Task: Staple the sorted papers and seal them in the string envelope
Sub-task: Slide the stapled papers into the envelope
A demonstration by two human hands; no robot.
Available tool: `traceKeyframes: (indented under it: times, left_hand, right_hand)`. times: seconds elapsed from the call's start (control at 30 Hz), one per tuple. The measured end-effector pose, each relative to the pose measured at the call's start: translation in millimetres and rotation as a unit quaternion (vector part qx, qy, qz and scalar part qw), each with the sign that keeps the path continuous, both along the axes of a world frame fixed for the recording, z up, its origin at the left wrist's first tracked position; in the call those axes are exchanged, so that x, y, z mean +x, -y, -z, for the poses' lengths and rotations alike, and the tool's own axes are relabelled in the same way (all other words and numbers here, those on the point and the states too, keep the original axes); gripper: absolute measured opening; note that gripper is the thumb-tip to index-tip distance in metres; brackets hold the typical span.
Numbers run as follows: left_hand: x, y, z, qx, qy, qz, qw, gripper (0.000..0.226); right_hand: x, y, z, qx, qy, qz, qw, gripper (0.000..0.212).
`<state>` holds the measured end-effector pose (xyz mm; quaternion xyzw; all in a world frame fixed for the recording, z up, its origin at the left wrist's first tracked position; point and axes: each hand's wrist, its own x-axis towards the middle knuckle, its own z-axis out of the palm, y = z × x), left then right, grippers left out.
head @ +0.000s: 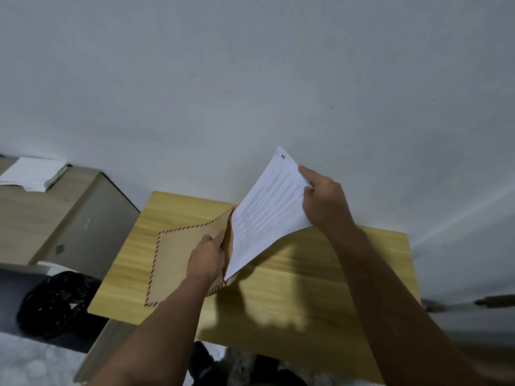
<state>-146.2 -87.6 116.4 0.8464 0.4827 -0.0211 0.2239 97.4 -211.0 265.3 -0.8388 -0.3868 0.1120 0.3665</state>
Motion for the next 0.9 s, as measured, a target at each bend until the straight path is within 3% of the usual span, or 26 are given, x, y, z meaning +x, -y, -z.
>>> traceKeyframes:
  times: [0.13, 0.4, 0.67, 0.9]
  left_hand:
    - [12, 8, -2, 0.016, 0.026, -0.003, 1.0, 0.042]
    - [34, 14, -16, 0.036, 0.087, 0.004, 0.996, 0.048]
    - [45, 20, -39, 0.033, 0.137, 0.001, 0.99, 0.036]
    - [45, 21, -41, 0.035, 0.149, 0.003, 0.988, 0.041]
  right_hand:
    - [-16, -10, 15, 0.007, 0.051, -0.018, 0.999, 0.057]
    - [-59, -21, 61, -0.005, 0.008, -0.05, 0.999, 0.055]
    - [-83, -28, 93, -0.137, 0.058, -0.076, 0.986, 0.046]
    - [-78, -25, 100, -0.188, -0.028, -0.155, 0.969, 0.038]
